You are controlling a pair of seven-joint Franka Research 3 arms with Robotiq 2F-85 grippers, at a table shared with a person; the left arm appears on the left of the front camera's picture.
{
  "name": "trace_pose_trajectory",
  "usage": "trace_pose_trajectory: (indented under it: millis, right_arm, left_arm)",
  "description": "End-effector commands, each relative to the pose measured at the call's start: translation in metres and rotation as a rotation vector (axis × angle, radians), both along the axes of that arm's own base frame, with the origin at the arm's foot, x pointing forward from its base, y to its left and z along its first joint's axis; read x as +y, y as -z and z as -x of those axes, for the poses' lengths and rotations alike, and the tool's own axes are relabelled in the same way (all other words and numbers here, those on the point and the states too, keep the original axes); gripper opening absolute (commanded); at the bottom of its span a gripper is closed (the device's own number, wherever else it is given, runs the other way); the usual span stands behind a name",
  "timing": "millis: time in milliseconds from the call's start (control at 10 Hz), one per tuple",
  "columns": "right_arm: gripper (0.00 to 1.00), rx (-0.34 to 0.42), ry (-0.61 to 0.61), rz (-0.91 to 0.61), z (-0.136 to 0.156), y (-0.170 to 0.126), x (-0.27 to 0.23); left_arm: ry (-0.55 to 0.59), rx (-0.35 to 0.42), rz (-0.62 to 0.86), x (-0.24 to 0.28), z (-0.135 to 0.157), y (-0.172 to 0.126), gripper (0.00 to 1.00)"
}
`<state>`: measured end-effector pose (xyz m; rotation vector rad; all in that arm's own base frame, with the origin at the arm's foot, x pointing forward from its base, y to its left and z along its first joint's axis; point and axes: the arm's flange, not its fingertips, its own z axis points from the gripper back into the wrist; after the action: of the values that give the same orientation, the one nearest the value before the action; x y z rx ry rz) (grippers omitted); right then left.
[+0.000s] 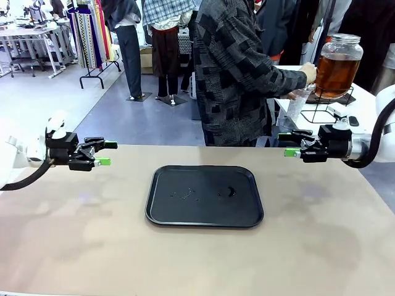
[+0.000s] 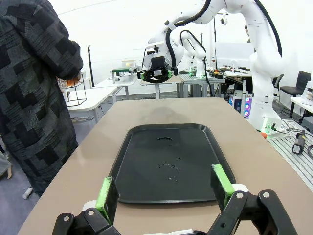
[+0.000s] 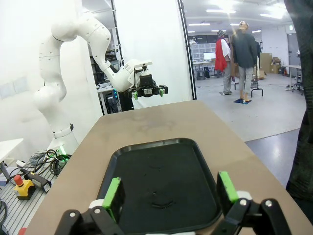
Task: Pour the drink into the iced cup.
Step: Open the gripper to release the iced cup you were holding.
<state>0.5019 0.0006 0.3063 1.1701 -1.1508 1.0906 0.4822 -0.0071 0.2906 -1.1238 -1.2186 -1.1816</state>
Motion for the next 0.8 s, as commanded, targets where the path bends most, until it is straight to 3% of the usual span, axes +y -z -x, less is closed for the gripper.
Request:
trace_pose_trajectory:
  millis: [0, 700]
  right_arm:
    - [1.00, -0.005, -0.005, -0.007, 0.0006, -0.0027, 0.0001]
    - [1.00, -0.005, -0.005, -0.007, 0.0006, -0.0027, 0.0001]
  left_arm:
    - [-0.001, 0.008, -0.002, -0.0003, 0.0003, -0.0023, 1.00]
    - [-0.001, 0.008, -0.002, -0.0003, 0.0003, -0.0023, 1.00]
